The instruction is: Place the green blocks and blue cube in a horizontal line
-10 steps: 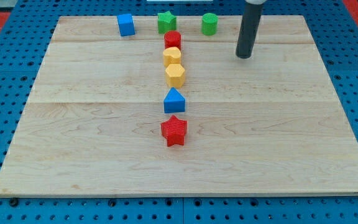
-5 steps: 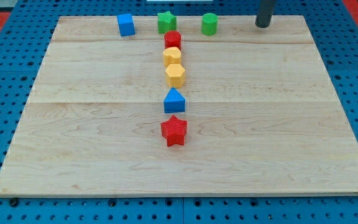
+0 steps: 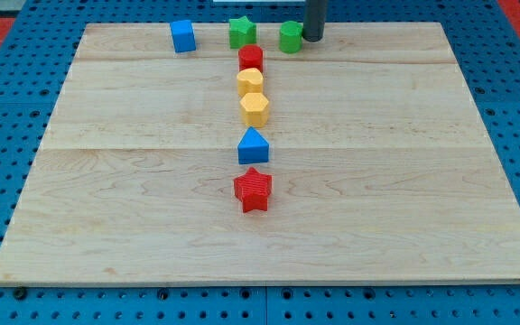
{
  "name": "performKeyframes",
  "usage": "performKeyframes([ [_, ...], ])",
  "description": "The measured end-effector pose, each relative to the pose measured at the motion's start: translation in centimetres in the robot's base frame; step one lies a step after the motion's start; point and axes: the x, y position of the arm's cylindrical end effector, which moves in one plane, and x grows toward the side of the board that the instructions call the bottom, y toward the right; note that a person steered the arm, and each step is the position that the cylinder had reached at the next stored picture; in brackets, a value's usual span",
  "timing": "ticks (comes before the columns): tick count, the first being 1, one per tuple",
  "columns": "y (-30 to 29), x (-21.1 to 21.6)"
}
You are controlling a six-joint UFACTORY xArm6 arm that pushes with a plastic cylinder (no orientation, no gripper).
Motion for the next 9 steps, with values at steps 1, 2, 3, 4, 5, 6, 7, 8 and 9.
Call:
performKeyframes([
  [1,-2.7,0.0],
  [2,-2.6,-1.0],
  [3,-3.9,-2.7],
  [4,-9.8,-2.6],
  [5,-14.2,-1.9],
  [6,-14.2,-1.5],
  [7,-11.2,-0.5],
  [8,-12.5,2.4],
  [9,-15.0,4.0],
])
